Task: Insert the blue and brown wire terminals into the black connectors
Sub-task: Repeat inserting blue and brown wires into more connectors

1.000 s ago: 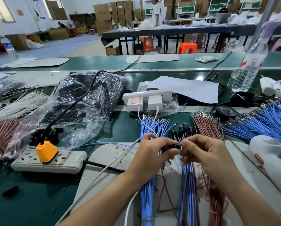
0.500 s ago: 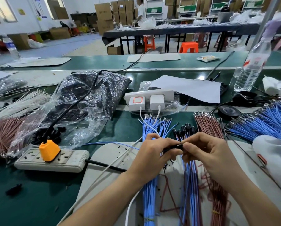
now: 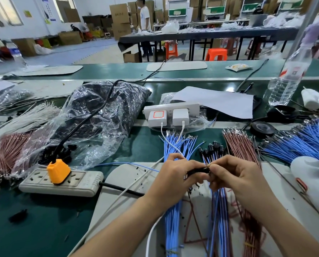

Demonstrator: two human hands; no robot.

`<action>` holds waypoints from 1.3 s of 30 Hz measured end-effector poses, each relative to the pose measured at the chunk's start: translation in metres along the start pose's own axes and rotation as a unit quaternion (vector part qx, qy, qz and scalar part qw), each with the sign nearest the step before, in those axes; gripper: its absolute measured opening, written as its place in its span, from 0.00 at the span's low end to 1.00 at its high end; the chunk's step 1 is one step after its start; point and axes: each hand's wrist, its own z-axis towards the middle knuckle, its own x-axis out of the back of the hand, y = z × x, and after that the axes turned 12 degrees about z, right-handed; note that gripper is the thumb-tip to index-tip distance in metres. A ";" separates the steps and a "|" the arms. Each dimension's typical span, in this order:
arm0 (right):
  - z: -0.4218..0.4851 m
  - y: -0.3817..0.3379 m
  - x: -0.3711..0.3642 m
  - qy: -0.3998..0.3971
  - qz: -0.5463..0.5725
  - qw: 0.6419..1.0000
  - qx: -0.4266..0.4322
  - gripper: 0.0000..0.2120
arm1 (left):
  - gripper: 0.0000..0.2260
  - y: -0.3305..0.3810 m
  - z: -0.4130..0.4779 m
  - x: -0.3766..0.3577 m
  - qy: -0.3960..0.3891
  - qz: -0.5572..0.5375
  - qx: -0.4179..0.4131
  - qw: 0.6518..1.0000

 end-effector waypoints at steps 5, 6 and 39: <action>-0.001 0.001 -0.001 -0.020 -0.002 1.000 0.006 0.05 | 0.11 -0.003 -0.001 0.002 -0.011 -0.029 0.026 0.999; -0.002 0.001 -0.001 -0.025 -0.003 1.000 0.005 0.07 | 0.11 -0.003 -0.001 0.003 -0.014 -0.030 0.026 0.999; 0.000 -0.006 0.002 0.015 0.006 0.999 0.037 0.04 | 0.08 -0.006 -0.001 0.001 -0.060 -0.075 0.052 0.994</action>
